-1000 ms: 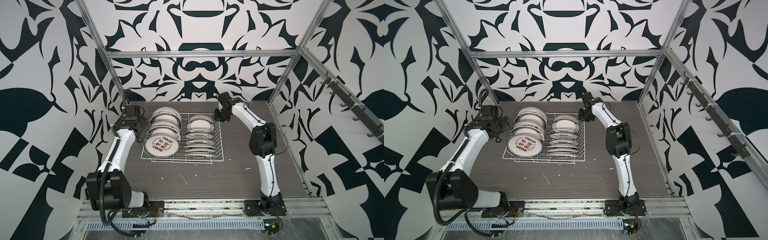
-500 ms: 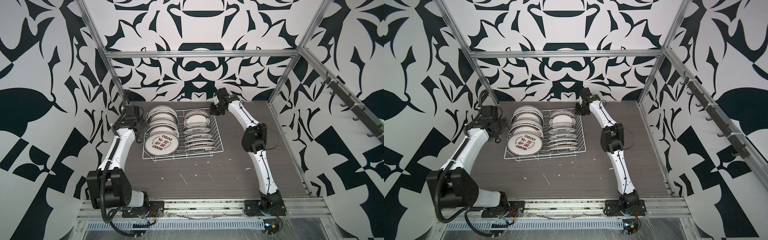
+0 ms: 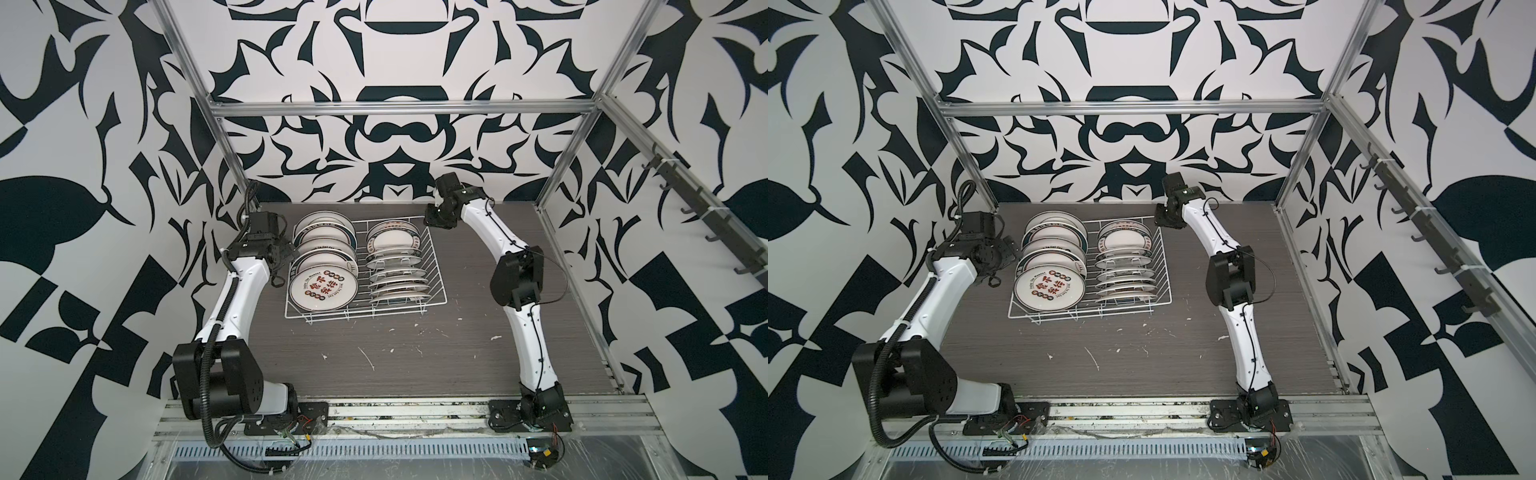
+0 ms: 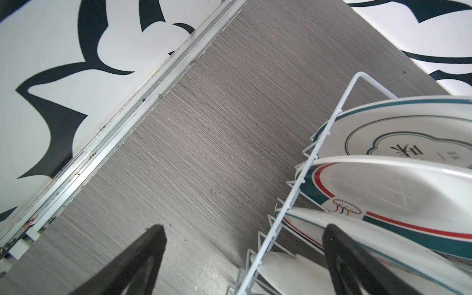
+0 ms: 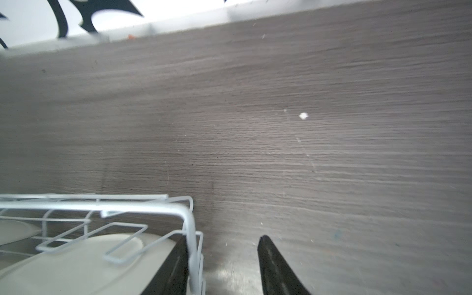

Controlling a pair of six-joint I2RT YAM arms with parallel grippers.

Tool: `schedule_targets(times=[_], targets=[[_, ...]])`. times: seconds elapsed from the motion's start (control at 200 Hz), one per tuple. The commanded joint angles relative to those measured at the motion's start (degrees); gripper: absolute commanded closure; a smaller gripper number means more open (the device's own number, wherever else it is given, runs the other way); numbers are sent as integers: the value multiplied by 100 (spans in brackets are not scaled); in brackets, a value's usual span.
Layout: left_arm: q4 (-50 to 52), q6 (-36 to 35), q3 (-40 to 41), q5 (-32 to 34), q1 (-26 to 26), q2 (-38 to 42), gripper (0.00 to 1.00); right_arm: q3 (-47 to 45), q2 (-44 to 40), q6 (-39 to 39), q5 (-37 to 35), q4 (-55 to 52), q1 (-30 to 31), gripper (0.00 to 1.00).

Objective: Unload the plates from the dish rack
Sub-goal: Rotate the dish rack at the top-center of the table, then move the dish rack to the top-left of the table.

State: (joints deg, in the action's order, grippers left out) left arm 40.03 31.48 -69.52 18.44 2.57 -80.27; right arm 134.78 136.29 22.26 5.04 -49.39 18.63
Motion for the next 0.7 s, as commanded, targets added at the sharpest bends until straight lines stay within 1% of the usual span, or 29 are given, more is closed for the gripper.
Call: schedule_targets(times=[0.0,0.105,0.27,0.285,0.32,0.42,0.495,0.685,0.695], targets=[[226,15,61,99,20,294,1,-275,-751,1,-264,67,-44,50],[227,40,197,50,21,468,1,-906,-1279,157,-452,186,-44,49],[262,60,364,-14,23,679,1,-2247,-2283,667,-698,447,-23,49],[269,60,388,-21,17,852,1,-2370,-2376,714,-712,462,-6,49],[284,60,432,-26,24,949,1,-2703,-2603,821,-745,534,32,48],[261,86,589,-92,21,1167,1,-3595,-3260,1214,-952,669,223,48],[251,86,694,-168,24,1308,1,-4215,-3752,1524,-1211,663,458,48],[240,136,952,-274,24,1517,1,-5820,-5083,2456,-1553,842,1051,50],[239,145,963,-274,24,1524,1,-5881,-5160,2517,-1717,856,1089,50]])
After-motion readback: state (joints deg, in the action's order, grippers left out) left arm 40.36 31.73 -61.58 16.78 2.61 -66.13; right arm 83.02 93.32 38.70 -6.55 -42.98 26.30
